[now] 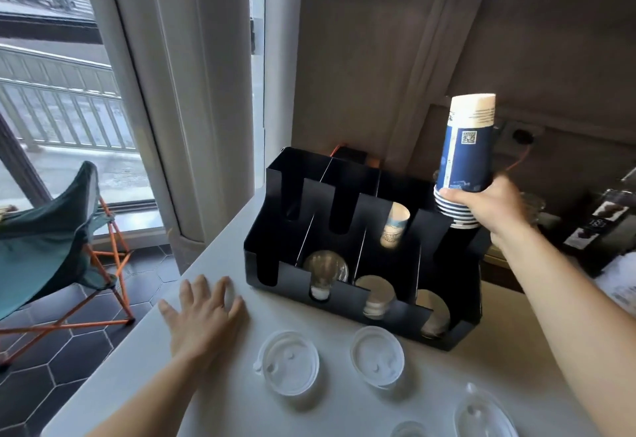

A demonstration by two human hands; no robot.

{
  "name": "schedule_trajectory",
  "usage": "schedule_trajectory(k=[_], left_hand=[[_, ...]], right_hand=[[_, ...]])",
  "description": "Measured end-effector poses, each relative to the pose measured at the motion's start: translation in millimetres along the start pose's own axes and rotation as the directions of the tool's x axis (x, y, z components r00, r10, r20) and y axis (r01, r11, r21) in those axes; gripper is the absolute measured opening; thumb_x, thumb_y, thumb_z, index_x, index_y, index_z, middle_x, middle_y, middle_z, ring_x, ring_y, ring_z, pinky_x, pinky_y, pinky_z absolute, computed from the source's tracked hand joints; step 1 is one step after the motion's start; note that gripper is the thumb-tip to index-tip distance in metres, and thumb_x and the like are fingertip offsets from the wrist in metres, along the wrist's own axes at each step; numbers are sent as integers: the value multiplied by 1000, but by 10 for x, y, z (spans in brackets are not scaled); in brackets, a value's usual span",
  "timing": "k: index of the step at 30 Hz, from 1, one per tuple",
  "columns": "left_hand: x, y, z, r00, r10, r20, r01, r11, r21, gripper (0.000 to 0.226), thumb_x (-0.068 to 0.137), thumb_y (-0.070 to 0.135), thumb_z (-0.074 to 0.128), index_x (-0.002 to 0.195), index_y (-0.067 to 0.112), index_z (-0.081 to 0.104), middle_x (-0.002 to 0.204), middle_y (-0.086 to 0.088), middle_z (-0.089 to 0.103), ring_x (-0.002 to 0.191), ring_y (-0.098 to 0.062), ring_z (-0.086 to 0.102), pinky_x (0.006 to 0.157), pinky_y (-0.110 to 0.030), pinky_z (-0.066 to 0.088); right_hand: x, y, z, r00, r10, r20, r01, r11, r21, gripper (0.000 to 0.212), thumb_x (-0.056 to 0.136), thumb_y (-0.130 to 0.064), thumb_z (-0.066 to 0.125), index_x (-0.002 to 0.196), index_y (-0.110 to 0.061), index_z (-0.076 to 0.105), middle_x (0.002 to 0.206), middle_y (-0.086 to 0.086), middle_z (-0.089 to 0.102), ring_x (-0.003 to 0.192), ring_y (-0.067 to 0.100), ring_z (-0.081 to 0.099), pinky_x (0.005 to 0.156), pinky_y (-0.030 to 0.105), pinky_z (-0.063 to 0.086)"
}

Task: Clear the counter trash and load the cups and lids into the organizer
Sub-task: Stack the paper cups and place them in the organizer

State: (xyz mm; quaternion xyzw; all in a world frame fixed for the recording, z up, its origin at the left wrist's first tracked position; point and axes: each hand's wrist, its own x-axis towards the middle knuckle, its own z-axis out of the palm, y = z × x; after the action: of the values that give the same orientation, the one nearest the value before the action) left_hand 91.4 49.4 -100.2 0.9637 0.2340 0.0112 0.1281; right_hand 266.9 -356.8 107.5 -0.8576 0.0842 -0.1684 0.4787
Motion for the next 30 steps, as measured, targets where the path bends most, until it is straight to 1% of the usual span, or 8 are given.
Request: schedule_trajectory(k=[4,8,11,15,20,25,27,30], left_hand=[[17,-15,48,1000,-7,-18,7,1000,3,45,93,58,30,133,41,40,146,-5,34,146,-30,19,113,-67,10],[41,-53,90,999,-5,-41,5,1000,2,40,92,59,28,127,43,41,141,-4,37,143,-29,23,112,-66,14],[57,-73,132,998,3,-56,-3,1000,-3,40,92,60,29,126,43,41,139,-4,38,142,-29,25,111,-65,15],[88,-86,176,998,-13,-60,13,1000,-11,42,90,62,29,127,46,39,144,-4,36,146,-28,21,111,-63,13],[108,-61,183,996,-40,-83,38,999,-22,35,87,66,27,117,50,36,144,-2,35,143,-27,22,110,-60,14],[98,-55,161,995,-50,-86,49,999,-12,35,87,66,26,115,48,36,138,-2,37,141,-27,24,108,-61,16],[84,-56,148,996,-34,-80,33,999,-7,35,88,63,27,117,46,38,135,-2,39,140,-27,25,108,-62,17],[55,-40,120,997,-27,-70,25,999,-20,34,88,60,28,117,46,39,133,-1,38,140,-26,24,109,-64,14]], right_hand=[[39,44,-130,996,-2,86,6,999,-47,75,50,-25,98,118,-14,67,116,6,72,95,21,69,80,33,52],[19,48,-152,991,-16,134,31,993,-114,78,50,-27,98,120,-17,64,121,4,71,103,23,68,94,46,54],[-11,31,-148,994,-27,107,46,984,-171,82,50,-33,97,122,-15,62,122,5,70,105,24,67,93,46,55],[-68,78,-160,994,-54,98,74,974,-213,73,52,-32,98,112,-16,59,119,4,69,96,19,63,74,27,48],[-59,217,-122,990,-24,139,52,979,-198,80,59,-39,94,127,-13,60,123,4,67,99,17,61,82,31,46],[-31,357,-148,970,102,221,-49,972,-231,85,66,-48,87,135,-10,56,135,8,61,119,28,59,101,48,49],[-23,420,-159,965,105,238,-47,970,-239,75,70,-42,86,133,-12,58,138,10,57,122,28,56,104,48,47],[-15,440,-187,979,40,199,8,972,-236,59,69,-40,86,120,-22,63,131,2,46,124,23,49,99,34,40]])
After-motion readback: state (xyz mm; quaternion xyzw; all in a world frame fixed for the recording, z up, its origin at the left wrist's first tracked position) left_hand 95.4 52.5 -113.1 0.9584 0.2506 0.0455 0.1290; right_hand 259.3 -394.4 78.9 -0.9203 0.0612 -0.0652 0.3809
